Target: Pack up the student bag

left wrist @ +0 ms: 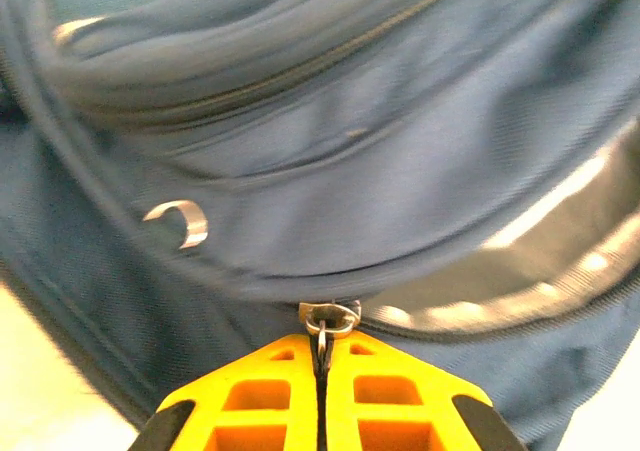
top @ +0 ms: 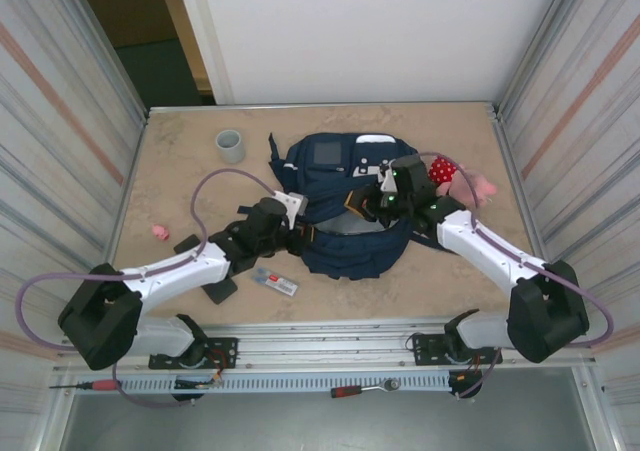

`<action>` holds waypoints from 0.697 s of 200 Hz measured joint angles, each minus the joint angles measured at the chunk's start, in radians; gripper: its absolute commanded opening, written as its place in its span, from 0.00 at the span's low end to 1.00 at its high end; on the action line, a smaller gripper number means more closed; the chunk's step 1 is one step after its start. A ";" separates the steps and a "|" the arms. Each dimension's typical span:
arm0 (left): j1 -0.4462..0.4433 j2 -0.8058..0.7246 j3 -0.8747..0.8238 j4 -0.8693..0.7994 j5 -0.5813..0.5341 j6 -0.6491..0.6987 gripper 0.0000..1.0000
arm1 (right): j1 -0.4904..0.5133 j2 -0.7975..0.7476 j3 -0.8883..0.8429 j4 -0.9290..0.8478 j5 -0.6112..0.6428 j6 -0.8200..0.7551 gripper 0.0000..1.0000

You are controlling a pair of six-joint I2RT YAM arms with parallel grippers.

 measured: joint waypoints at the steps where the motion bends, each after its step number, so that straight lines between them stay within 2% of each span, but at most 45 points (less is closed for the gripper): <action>1: 0.004 0.000 0.000 0.000 0.000 0.000 0.00 | -0.005 0.000 0.003 -0.004 -0.008 -0.005 0.00; 19: 0.054 -0.016 -0.003 0.021 -0.002 0.001 0.00 | -0.078 -0.008 0.033 -0.054 -0.103 -0.056 0.01; 35: 0.071 -0.029 -0.003 0.046 0.013 0.016 0.00 | -0.126 -0.010 0.062 -0.109 -0.173 -0.097 0.07; 42: 0.072 -0.032 -0.003 0.053 0.021 0.026 0.00 | -0.138 -0.010 0.074 -0.129 -0.186 -0.112 0.15; 63: 0.082 -0.030 -0.003 0.048 0.044 0.046 0.00 | -0.137 -0.012 0.085 -0.146 -0.183 -0.119 0.46; 73: 0.090 -0.023 -0.003 0.044 0.057 0.052 0.00 | -0.117 -0.014 0.078 -0.135 -0.153 -0.097 0.54; 83: 0.090 -0.014 -0.003 0.044 0.068 0.053 0.00 | -0.083 -0.016 0.060 -0.102 -0.114 -0.076 0.55; 97: 0.085 -0.002 -0.003 0.045 0.077 0.056 0.00 | -0.023 -0.016 0.024 -0.051 -0.052 -0.029 0.52; 120: 0.073 0.013 -0.003 0.045 0.082 0.064 0.00 | 0.051 0.003 -0.025 0.008 0.032 0.029 0.24; 139: 0.074 0.018 -0.003 0.041 0.077 0.075 0.00 | 0.054 0.022 -0.028 0.019 0.056 0.046 0.08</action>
